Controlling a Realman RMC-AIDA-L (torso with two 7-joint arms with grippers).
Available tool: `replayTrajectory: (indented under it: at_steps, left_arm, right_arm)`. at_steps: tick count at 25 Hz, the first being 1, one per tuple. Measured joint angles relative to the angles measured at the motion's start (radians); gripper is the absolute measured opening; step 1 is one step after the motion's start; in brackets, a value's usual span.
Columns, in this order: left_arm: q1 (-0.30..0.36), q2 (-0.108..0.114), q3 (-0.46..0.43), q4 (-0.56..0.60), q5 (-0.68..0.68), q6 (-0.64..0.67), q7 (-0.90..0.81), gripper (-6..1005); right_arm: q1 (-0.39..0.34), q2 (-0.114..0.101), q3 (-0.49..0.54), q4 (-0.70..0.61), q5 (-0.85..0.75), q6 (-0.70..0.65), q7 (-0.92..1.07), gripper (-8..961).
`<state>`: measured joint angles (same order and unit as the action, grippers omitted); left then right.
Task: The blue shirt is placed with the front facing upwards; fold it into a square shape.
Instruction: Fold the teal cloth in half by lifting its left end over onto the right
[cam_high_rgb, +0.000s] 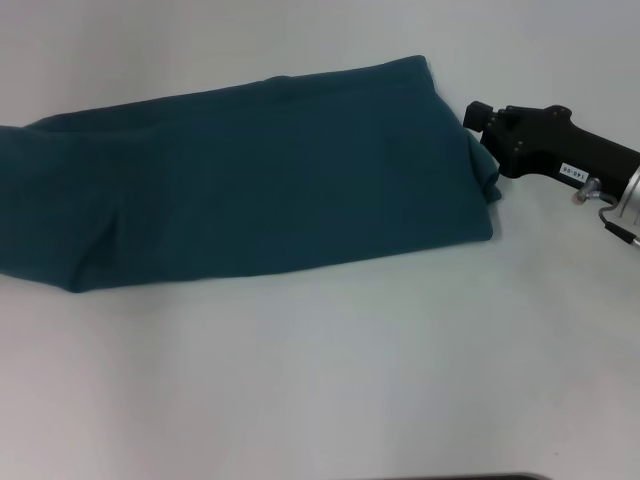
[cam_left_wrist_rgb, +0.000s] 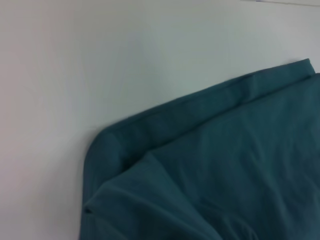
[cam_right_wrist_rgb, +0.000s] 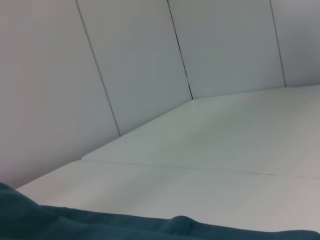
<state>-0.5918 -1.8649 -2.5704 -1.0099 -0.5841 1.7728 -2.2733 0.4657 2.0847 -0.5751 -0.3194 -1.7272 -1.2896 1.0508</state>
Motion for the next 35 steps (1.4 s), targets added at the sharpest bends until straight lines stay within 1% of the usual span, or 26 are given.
replayTrajectory:
  at_steps: [3,7,9,10,11,14,15,16,17,19,20,21,22,24,25,26,27,29,30,31,32,33,35]
  left_arm:
    - [0.002,-0.001,-0.008,-0.005,-0.002,-0.003,0.003,48]
    - [0.000,-0.002,-0.043,-0.008,-0.011,-0.002,-0.014,49]
    - [-0.002,-0.012,-0.049,-0.013,-0.014,0.001,-0.019,49]
    - [-0.008,-0.031,-0.050,-0.028,-0.014,0.003,-0.027,49]
    - [-0.008,-0.031,-0.050,-0.028,-0.014,0.003,-0.027,49]
    - [-0.027,-0.067,-0.047,-0.077,-0.016,0.012,-0.057,49]
    - [-0.050,-0.093,-0.039,-0.118,-0.029,0.023,-0.100,49]
    - [-0.050,-0.093,-0.039,-0.118,-0.029,0.023,-0.100,50]
    - [-0.059,-0.102,-0.034,-0.130,-0.036,0.026,-0.117,50]
    - [-0.096,-0.139,0.005,-0.162,-0.057,0.031,-0.180,50]
    - [-0.120,-0.164,0.043,-0.176,-0.061,0.021,-0.214,50]
    - [-0.137,-0.180,0.073,-0.182,-0.061,0.014,-0.236,50]
    - [-0.160,-0.202,0.120,-0.188,-0.060,0.000,-0.266,50]
    - [-0.201,-0.235,0.194,-0.178,-0.060,-0.030,-0.320,50]
    - [-0.241,-0.259,0.247,-0.154,-0.060,-0.057,-0.347,50]
    - [-0.271,-0.269,0.269,-0.126,-0.050,-0.075,-0.361,50]
    - [-0.293,-0.274,0.280,-0.103,-0.040,-0.085,-0.369,50]
    - [-0.341,-0.264,0.264,-0.030,-0.010,-0.103,-0.399,49]
    - [-0.348,-0.256,0.241,-0.008,-0.020,-0.103,-0.402,49]
    - [-0.348,-0.256,0.241,-0.008,-0.020,-0.103,-0.402,49]
    - [-0.347,-0.251,0.218,-0.002,-0.055,-0.101,-0.393,49]
    - [-0.329,-0.246,0.197,-0.006,-0.172,-0.093,-0.356,89]
    - [-0.309,-0.244,0.196,-0.019,-0.275,-0.089,-0.337,169]
  right_arm:
    - [0.003,0.000,0.001,-0.001,0.000,0.000,0.000,42]
    - [0.007,0.000,-0.003,-0.001,0.000,0.003,0.000,43]
    - [0.007,0.000,-0.003,-0.001,0.000,0.004,0.000,44]
    - [0.006,0.000,-0.003,-0.001,0.000,0.005,0.000,44]
    - [0.005,0.000,-0.004,-0.001,0.000,0.005,0.000,45]
    - [0.000,-0.003,-0.006,-0.002,0.000,0.007,0.000,46]
    - [-0.003,-0.004,-0.006,-0.002,0.000,0.007,0.000,46]
    - [-0.006,-0.005,-0.006,-0.003,0.000,0.007,0.000,46]
    - [-0.009,-0.007,-0.006,-0.003,-0.001,0.008,0.000,47]
    - [-0.014,-0.008,-0.006,-0.003,-0.001,0.007,0.000,47]
    - [-0.016,-0.008,-0.006,-0.003,-0.001,0.006,0.000,48]
    - [-0.016,-0.008,-0.007,-0.003,-0.002,0.004,0.000,48]
    - [-0.016,-0.007,-0.007,-0.004,-0.002,0.001,0.000,49]
    - [-0.016,-0.007,-0.009,-0.004,-0.002,-0.002,0.000,49]
    - [-0.017,-0.007,-0.010,-0.005,-0.002,-0.003,0.000,50]
    - [-0.018,-0.007,-0.010,-0.005,-0.002,-0.004,0.000,50]
    - [-0.020,-0.006,-0.010,-0.005,-0.002,-0.004,0.000,50]
    - [-0.024,-0.006,-0.010,-0.005,-0.002,-0.001,0.000,51]
    - [-0.026,-0.007,-0.009,-0.005,-0.002,0.000,0.000,51]
    - [-0.028,-0.007,-0.007,-0.005,-0.002,-0.001,0.000,52]
    - [-0.029,-0.008,-0.004,-0.006,-0.002,-0.004,0.000,52]
    - [-0.030,-0.008,-0.003,-0.007,-0.002,-0.006,0.001,52]
    - [-0.031,-0.007,-0.005,-0.011,-0.002,-0.007,0.010,53]
